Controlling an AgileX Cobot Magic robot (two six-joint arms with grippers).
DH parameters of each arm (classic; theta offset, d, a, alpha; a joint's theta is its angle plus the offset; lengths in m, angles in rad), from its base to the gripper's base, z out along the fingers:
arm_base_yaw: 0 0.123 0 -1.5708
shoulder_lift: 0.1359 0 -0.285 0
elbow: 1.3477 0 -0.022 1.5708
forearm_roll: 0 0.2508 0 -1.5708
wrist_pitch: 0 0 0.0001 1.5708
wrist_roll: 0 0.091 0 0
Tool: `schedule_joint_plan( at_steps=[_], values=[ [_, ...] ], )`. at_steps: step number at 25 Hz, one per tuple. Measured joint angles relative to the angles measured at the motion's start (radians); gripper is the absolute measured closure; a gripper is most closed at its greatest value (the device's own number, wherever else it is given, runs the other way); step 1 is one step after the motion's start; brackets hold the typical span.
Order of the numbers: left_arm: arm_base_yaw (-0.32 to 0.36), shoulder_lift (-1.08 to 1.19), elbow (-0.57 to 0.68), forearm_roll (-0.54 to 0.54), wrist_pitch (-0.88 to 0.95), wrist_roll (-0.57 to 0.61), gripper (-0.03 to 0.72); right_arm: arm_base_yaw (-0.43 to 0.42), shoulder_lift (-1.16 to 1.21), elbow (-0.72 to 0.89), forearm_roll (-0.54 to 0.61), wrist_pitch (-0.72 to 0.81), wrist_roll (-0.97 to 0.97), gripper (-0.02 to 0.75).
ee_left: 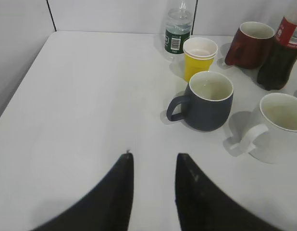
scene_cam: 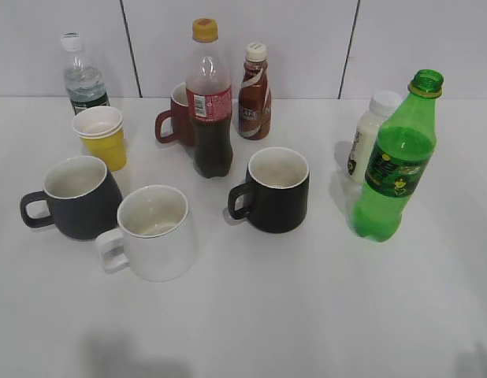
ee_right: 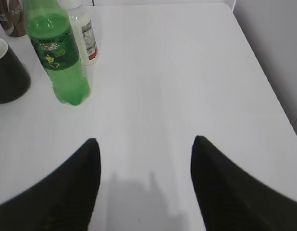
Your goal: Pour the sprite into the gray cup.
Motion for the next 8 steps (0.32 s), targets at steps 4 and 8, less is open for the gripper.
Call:
schedule_joint_plan(
  at_steps=[4, 8],
  values=[
    [0.0, 0.0, 0.0, 0.0, 0.0, 0.0, 0.459, 0.0, 0.0, 0.0, -0.001, 0.0, 0.001, 0.29],
    [0.0, 0.0, 0.0, 0.0, 0.0, 0.0, 0.459, 0.0, 0.0, 0.0, -0.001, 0.0, 0.001, 0.29]
  ],
)
